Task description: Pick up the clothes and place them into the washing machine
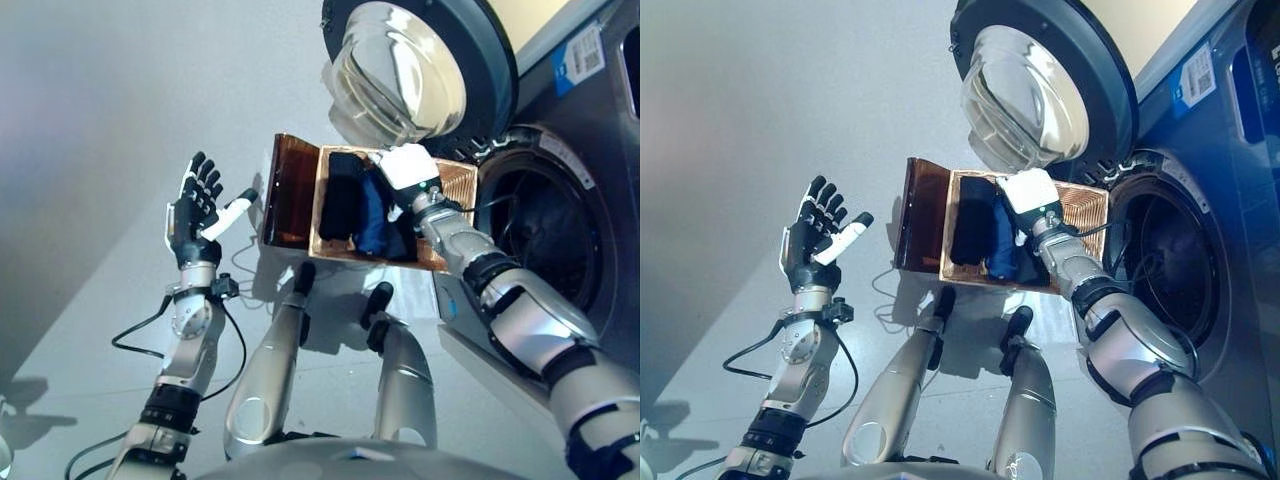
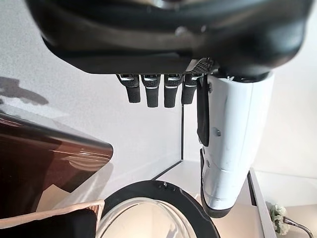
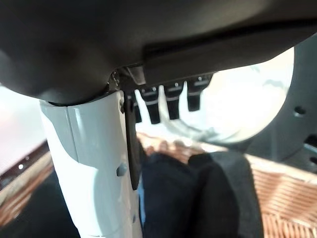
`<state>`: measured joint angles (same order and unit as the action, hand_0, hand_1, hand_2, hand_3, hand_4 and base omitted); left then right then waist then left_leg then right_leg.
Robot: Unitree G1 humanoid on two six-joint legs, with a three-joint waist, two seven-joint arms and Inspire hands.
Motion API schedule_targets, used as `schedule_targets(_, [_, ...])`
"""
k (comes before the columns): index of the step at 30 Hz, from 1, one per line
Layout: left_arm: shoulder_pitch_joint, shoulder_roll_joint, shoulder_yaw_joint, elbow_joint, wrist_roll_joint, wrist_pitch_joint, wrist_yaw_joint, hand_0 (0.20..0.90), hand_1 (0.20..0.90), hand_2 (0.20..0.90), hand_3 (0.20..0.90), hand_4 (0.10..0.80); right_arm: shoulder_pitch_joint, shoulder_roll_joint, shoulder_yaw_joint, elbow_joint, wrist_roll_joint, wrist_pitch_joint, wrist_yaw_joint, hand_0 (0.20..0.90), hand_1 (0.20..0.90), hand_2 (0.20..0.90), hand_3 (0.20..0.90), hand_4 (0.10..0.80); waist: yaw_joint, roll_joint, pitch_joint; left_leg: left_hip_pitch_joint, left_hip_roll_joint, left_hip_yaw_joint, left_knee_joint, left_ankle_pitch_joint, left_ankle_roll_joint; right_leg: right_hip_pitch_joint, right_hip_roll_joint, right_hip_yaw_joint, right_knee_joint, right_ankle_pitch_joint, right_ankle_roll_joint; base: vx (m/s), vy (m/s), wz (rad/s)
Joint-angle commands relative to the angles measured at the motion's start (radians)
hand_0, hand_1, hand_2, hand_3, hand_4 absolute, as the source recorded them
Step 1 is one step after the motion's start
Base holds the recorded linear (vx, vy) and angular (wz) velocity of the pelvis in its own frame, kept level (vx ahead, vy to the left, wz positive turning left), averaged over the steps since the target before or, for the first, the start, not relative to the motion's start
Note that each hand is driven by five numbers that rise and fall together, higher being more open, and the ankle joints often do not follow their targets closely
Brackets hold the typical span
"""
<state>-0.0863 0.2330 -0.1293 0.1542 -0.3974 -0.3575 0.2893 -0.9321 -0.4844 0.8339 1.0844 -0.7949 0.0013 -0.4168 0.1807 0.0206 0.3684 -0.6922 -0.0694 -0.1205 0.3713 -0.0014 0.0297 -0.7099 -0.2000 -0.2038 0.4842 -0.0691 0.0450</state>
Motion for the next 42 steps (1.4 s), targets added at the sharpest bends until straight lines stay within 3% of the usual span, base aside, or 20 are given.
schedule_targets(1, [0.001,0.031,0.042,-0.165,0.041,-0.118,0.021,0.900,0.900,0.900,0.900,0.800,-0.084,0.005,-0.071,-0.024,0.158,-0.009,-0.085,0.900,0.900,0.900,0.900,0.800,0.014,0.003,-0.041,-0.029,-0.031,0.024,0.047,-0.078,-0.025,0.070,-0.001,0.012,0.000,-0.029,0.011,0.000,0.000,0.00])
schedule_targets(7, [0.010,0.030,0.034,-0.163,0.027,-0.119,0.035,0.900,0.900,0.900,0.900,0.800,-0.036,0.081,-0.269,0.033,0.514,-0.083,-0.151,0.900,0.900,0.900,0.900,0.800,0.009,0.008,-0.031,-0.009,-0.029,0.031,0.017,-0.066,-0.021,0.082,-0.001,0.016,-0.020,-0.014,0.011,0.000,0.000,0.00])
schedule_targets(10, [0.017,0.033,0.036,-0.161,0.029,-0.119,0.036,0.900,0.900,0.900,0.900,0.800,-0.024,0.103,-0.280,0.062,0.557,-0.095,-0.157,0.900,0.900,0.900,0.900,0.800,0.006,0.013,-0.027,0.000,-0.029,0.036,0.010,-0.065,-0.018,0.087,-0.002,0.021,-0.027,-0.010,0.010,0.032,-0.002,0.00])
schedule_targets(12, [0.023,0.033,0.038,-0.160,0.031,-0.119,0.036,0.900,0.900,0.900,0.900,0.800,-0.018,0.107,-0.275,0.066,0.554,-0.097,-0.159,0.900,0.900,0.900,0.900,0.800,0.004,0.011,-0.030,0.014,-0.030,0.033,0.014,-0.098,-0.020,0.097,0.000,0.032,-0.020,-0.038,0.016,0.094,-0.011,-0.03])
schedule_targets(14, [0.033,0.032,0.043,-0.165,0.027,-0.122,0.032,0.900,0.900,0.900,0.900,0.800,-0.010,0.113,-0.264,0.094,0.545,-0.092,-0.158,0.900,0.900,0.900,0.900,0.800,0.004,0.016,-0.028,0.005,-0.030,0.040,0.004,-0.062,-0.015,0.089,-0.003,0.025,-0.035,-0.004,0.009,-0.100,0.037,-0.07])
schedule_targets(17, [0.045,0.031,0.043,-0.165,0.020,-0.125,0.020,0.900,0.900,0.900,0.900,0.800,0.002,0.121,-0.257,0.131,0.537,-0.080,-0.153,0.900,0.900,0.900,0.900,0.800,0.002,0.020,-0.036,0.013,-0.031,0.041,-0.009,-0.058,-0.015,0.096,-0.003,0.027,-0.048,0.003,0.010,-0.022,0.015,-0.07])
schedule_targets(23, [0.072,0.034,0.036,-0.166,-0.007,-0.115,-0.007,0.900,0.900,0.900,0.900,0.800,0.015,0.144,-0.398,0.257,0.771,-0.100,-0.151,0.900,0.900,0.900,0.900,0.800,0.010,0.026,-0.059,0.029,-0.029,0.041,-0.029,-0.052,-0.013,0.109,-0.003,0.030,-0.070,0.011,0.012,0.028,-0.003,-0.02])
schedule_targets(24, [0.078,0.035,0.033,-0.169,-0.007,-0.111,-0.012,0.900,0.900,0.900,0.900,0.800,0.021,0.148,-0.422,0.279,0.810,-0.103,-0.150,0.900,0.900,0.900,0.900,0.800,0.011,0.026,-0.066,0.045,-0.030,0.034,-0.028,-0.084,-0.016,0.122,-0.001,0.039,-0.064,-0.019,0.019,0.017,-0.007,-0.05])
schedule_targets(25, [0.081,0.039,0.033,-0.173,-0.007,-0.108,-0.017,0.900,0.900,0.900,0.900,0.800,0.025,0.147,-0.443,0.294,0.841,-0.106,-0.148,0.900,0.900,0.900,0.900,0.800,0.014,0.031,-0.064,0.039,-0.029,0.039,-0.037,-0.051,-0.012,0.118,-0.003,0.030,-0.074,0.010,0.012,0.022,-0.004,-0.04])
schedule_targets(39, [0.105,0.045,0.019,-0.186,-0.015,-0.104,-0.044,0.900,0.900,0.900,0.900,0.800,0.100,0.077,-0.629,0.374,1.076,-0.148,-0.143,0.900,0.900,0.900,0.900,0.800,0.015,0.075,-0.061,0.032,-0.036,0.050,-0.050,-0.040,-0.007,0.111,-0.007,0.045,-0.089,0.016,0.012,0.003,0.000,-0.01])
schedule_targets(41, [0.109,0.046,0.015,-0.197,-0.013,-0.105,-0.045,0.900,0.900,0.900,0.900,0.800,0.100,0.071,-0.630,0.380,1.077,-0.147,-0.142,0.900,0.900,0.900,0.900,0.800,0.015,0.079,-0.062,0.037,-0.039,0.046,-0.046,-0.072,-0.009,0.111,-0.007,0.056,-0.080,-0.012,0.018,0.047,-0.001,0.00])
schedule_targets(42, [0.109,0.047,0.015,-0.198,-0.013,-0.105,-0.045,0.900,0.900,0.900,0.900,0.800,0.099,0.071,-0.630,0.380,1.077,-0.147,-0.142,0.900,0.900,0.900,0.900,0.800,0.015,0.082,-0.057,0.025,-0.038,0.052,-0.049,-0.041,-0.006,0.102,-0.008,0.048,-0.086,0.016,0.011,0.000,0.000,0.00])
